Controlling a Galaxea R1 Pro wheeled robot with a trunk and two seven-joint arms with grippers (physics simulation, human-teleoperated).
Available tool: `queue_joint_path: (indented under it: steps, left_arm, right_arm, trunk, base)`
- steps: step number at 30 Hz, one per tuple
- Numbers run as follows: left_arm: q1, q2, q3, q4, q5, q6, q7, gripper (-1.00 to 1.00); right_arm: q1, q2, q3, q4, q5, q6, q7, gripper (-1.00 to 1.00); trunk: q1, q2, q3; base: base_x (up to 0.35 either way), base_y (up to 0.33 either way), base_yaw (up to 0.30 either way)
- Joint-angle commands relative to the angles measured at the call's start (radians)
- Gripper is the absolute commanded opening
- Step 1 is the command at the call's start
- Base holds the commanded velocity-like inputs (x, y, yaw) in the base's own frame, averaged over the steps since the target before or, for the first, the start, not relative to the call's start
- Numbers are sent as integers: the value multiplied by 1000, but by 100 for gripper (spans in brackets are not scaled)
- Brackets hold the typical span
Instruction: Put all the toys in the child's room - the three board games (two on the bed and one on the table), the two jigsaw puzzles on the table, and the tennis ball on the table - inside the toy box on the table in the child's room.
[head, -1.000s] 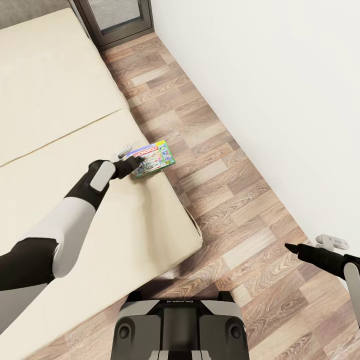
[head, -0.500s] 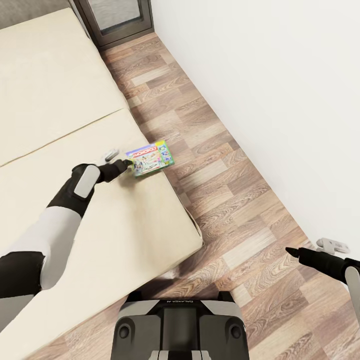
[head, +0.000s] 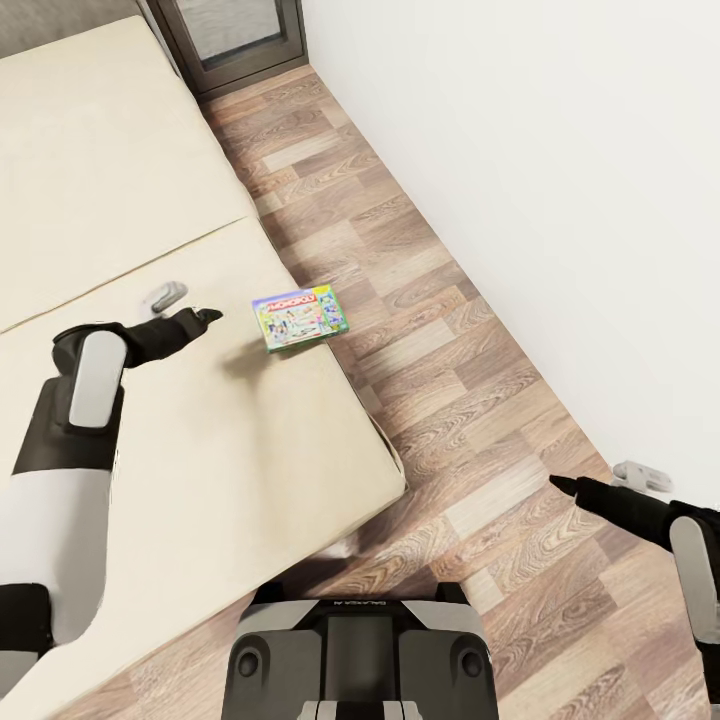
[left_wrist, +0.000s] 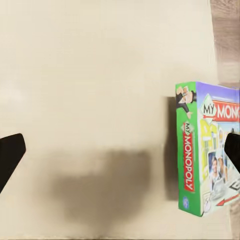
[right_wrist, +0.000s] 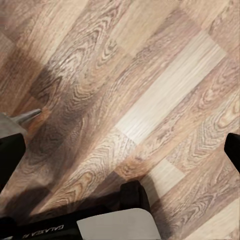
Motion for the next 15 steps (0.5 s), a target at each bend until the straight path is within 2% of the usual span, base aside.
queue_joint_path:
  steps: [1, 2, 3, 5, 6, 8, 9, 11, 12, 14, 15]
  left_arm:
    - [28, 1, 7, -54, 20, 13, 24, 100]
    - [55, 1, 13, -101, 33, 21, 36, 100]
    - [55, 1, 13, -101, 33, 21, 36, 100]
    - [101, -1, 27, -171, 75, 31, 52, 100]
    - [101, -1, 27, -171, 75, 31, 52, 100]
    - [134, -4, 44, -223, 134, 37, 64, 100]
    - [134, -4, 44, -223, 134, 37, 64, 100]
    - [155, -8, 57, -265, 200, 43, 74, 100]
    - [155, -8, 57, -265, 200, 43, 74, 100]
    - [168, -12, 65, -293, 267, 48, 82, 100]
    - [168, -12, 65, -293, 267, 48, 82, 100]
  right_arm:
    - [-8, 9, -1, 0, 3, 5, 10, 100]
    - [-15, 16, -1, 1, -2, 5, 10, 100]
    - [-15, 16, -1, 1, -2, 5, 10, 100]
    - [-26, 25, 1, 5, -10, 5, 12, 100]
    - [-26, 25, 1, 5, -10, 5, 12, 100]
    - [-39, 31, 3, 13, -16, 4, 15, 100]
    - [-39, 31, 3, 13, -16, 4, 15, 100]
    - [-55, 36, 4, 21, -26, 5, 18, 100]
    - [-55, 36, 4, 21, -26, 5, 18, 100]
    - [-67, 39, 6, 27, -48, 5, 30, 100]
    - [-67, 39, 6, 27, -48, 5, 30, 100]
  trunk:
    - [0, 0, 0]
    - [0, 0, 0]
    - [0, 0, 0]
    - [0, 0, 0]
    - [0, 0, 0]
    - [0, 0, 0]
    - [0, 0, 0]
    - [0, 0, 0]
    - [0, 0, 0]
    - [0, 0, 0]
    - [0, 0, 0]
  base:
    - [0, 0, 0]
    - [0, 0, 0]
    - [0, 0, 0]
    - [0, 0, 0]
    - [0, 0, 0]
    - [0, 0, 0]
    - [0, 0, 0]
    - [0, 0, 0]
    - [0, 0, 0]
    - [0, 0, 0]
    - [0, 0, 0]
